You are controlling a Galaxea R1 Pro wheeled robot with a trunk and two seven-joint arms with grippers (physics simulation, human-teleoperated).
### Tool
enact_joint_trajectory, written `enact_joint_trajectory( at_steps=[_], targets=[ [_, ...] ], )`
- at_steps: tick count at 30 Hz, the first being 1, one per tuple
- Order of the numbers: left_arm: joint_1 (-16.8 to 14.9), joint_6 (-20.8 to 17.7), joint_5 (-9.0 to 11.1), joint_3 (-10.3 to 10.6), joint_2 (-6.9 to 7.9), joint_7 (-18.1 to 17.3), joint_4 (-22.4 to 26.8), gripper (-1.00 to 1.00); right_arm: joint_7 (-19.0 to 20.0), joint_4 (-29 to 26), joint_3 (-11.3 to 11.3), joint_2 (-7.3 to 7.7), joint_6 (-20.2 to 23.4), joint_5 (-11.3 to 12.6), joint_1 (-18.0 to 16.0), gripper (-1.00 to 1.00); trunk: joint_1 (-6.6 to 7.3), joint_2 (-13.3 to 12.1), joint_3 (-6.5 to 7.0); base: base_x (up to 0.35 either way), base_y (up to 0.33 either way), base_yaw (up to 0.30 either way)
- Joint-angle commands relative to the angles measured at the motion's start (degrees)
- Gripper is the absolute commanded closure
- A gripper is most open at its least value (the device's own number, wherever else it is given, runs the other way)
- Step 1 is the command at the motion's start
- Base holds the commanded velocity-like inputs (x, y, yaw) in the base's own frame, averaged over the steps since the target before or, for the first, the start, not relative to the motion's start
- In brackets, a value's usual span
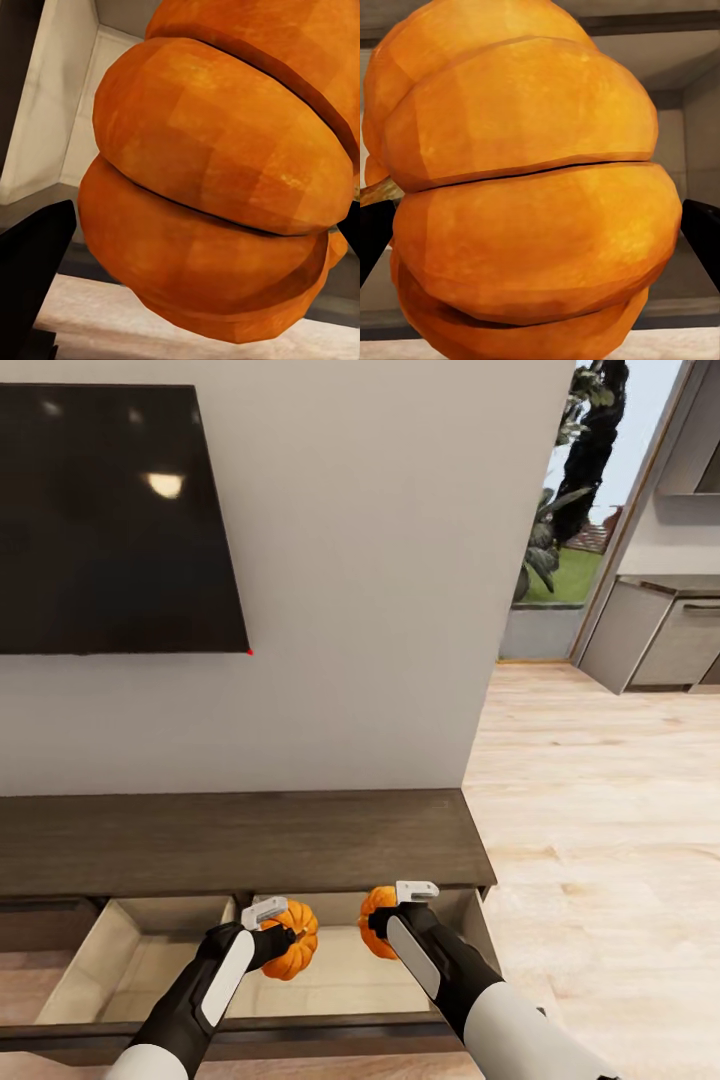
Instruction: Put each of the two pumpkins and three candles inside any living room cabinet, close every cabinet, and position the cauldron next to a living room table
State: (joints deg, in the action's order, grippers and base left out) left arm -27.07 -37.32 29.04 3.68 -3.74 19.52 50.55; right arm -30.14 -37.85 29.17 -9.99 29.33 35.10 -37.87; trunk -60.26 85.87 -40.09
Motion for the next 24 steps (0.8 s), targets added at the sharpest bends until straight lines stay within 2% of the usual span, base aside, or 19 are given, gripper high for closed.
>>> enact_joint_trajectory(
  at_steps=[1,24],
  targets=[
    [-0.01,0.04,-0.05,0.02,-0.01,0.07,0.00,1.00,-0.03,0.01,-0.01,0.00,0.00,-0.04,-0.01,1.00,-0.23,0.42,-0.18,0.000,0.000,0.000],
    [-0.01,0.17,-0.13,0.10,-0.04,0.07,-0.01,1.00,-0.06,0.00,-0.13,0.00,0.20,-0.03,-0.01,1.00,-5.28,9.64,-4.31,0.000,0.000,0.000]
  ],
)
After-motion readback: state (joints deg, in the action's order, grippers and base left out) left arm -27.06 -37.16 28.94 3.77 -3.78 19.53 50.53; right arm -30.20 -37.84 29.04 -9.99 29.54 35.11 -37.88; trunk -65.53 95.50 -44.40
